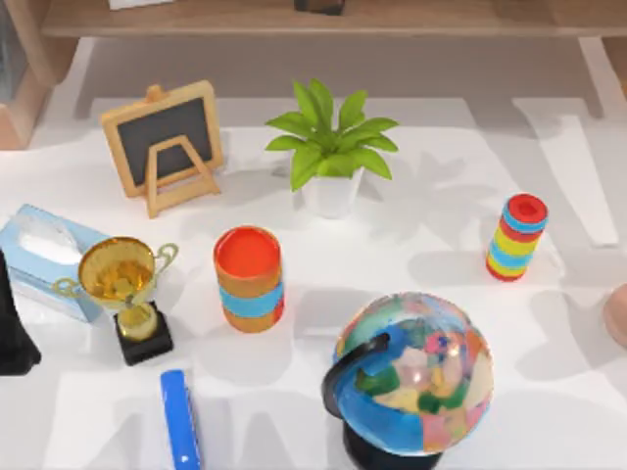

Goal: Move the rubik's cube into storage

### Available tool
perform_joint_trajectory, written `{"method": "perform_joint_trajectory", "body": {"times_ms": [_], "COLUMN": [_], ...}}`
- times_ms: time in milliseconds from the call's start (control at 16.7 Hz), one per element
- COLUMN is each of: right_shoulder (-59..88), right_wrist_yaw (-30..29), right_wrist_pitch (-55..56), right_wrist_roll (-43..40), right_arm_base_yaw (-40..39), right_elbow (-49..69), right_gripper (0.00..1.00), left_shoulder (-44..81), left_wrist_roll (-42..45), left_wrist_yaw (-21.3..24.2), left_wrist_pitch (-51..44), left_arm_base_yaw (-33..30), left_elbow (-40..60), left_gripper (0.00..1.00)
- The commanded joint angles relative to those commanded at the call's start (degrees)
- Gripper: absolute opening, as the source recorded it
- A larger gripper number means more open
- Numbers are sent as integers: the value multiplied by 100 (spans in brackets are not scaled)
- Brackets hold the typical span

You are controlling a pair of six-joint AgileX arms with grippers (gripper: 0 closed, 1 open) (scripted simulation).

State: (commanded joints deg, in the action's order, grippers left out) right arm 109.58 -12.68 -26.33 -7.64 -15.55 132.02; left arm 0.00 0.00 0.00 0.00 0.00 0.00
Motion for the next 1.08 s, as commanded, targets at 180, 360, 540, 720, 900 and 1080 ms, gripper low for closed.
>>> {"method": "perform_joint_trajectory", "body": {"times_ms": [180,360,540,720,900,1080], "right_shoulder": [-40,134,643,1511,2502,3432], "right_wrist_yaw": [656,1197,1541,1651,1575,1417], "right_wrist_pitch": [-1794,-3640,-5183,-6214,-6727,-6806], "right_wrist_roll": [-375,-690,-942,-1121,-1225,-1267], "right_arm_base_yaw": [641,1266,1879,2473,3031,3480], "right_elbow": [865,1595,2068,2294,2371,2391], "right_gripper": [0,0,0,0,0,0], "left_shoulder": [0,0,0,0,0,0], "left_wrist_roll": [0,0,0,0,0,0], "left_wrist_yaw": [0,0,0,0,0,0], "left_wrist_pitch": [0,0,0,0,0,0], "left_arm_base_yaw": [0,0,0,0,0,0], "left_elbow": [0,0,0,0,0,0], "left_gripper": [100,100,100,100,100,100]}}
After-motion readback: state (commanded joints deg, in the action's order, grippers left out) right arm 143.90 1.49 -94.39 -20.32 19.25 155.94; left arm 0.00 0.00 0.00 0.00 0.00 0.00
